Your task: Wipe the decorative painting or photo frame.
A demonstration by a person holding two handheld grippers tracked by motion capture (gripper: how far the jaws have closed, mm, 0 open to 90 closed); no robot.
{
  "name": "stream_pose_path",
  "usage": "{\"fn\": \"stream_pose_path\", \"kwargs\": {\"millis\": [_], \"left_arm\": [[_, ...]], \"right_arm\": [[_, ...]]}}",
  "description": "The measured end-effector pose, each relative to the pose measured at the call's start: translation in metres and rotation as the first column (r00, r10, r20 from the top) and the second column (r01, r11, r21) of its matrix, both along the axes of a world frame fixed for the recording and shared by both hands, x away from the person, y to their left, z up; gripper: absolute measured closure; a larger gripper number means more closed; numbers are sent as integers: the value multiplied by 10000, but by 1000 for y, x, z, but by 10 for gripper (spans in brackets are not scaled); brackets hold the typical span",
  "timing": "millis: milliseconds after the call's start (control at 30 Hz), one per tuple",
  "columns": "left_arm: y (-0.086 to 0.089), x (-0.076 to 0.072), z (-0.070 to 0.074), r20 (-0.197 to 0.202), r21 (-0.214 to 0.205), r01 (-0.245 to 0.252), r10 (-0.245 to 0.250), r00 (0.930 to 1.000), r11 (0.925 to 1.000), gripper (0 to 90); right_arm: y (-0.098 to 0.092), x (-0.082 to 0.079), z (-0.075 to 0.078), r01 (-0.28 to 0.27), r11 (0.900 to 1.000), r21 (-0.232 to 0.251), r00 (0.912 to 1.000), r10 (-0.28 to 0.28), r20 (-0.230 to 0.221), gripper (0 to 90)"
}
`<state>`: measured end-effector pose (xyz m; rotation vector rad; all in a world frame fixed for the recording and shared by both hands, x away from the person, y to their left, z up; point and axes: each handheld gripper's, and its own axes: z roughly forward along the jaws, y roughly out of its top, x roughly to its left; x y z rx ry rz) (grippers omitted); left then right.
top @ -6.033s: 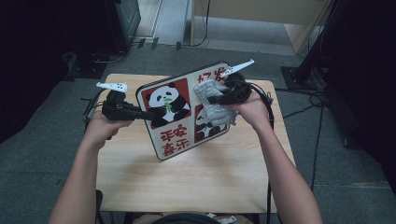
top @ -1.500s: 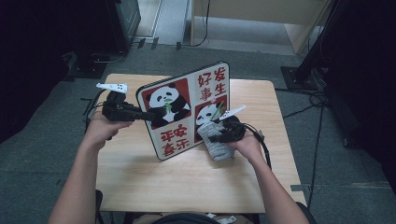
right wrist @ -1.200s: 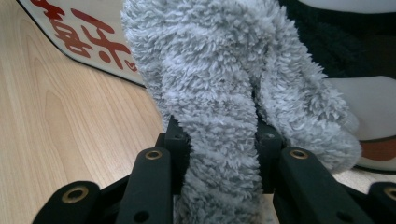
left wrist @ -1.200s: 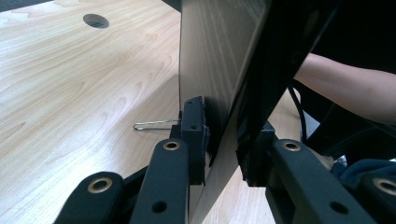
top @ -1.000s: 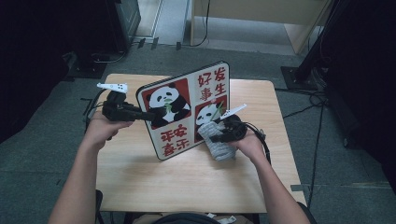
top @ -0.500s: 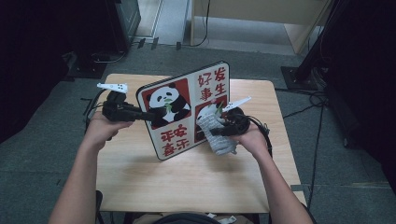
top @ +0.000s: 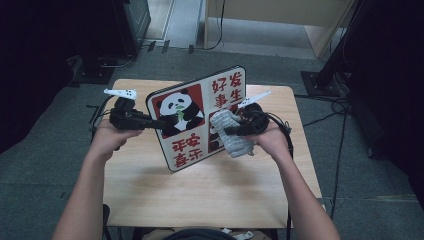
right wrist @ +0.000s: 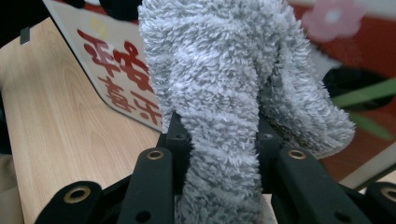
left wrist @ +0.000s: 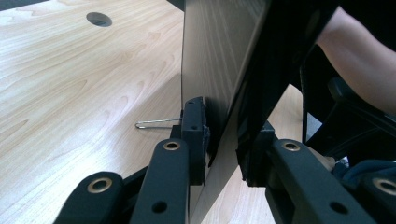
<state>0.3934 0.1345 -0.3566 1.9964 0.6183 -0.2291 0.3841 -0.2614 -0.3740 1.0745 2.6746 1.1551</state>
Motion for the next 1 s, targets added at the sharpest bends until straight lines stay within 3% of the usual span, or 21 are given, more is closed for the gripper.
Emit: {"fn": "stream_pose_path", "kwargs": {"millis": [1000], "left_arm": [[0, 0, 0, 6, -26, -27, 27, 10000, 10000, 757]], "right_arm": [[28, 16, 95, -342, 9992, -208, 9958, 358, 838, 687]]}}
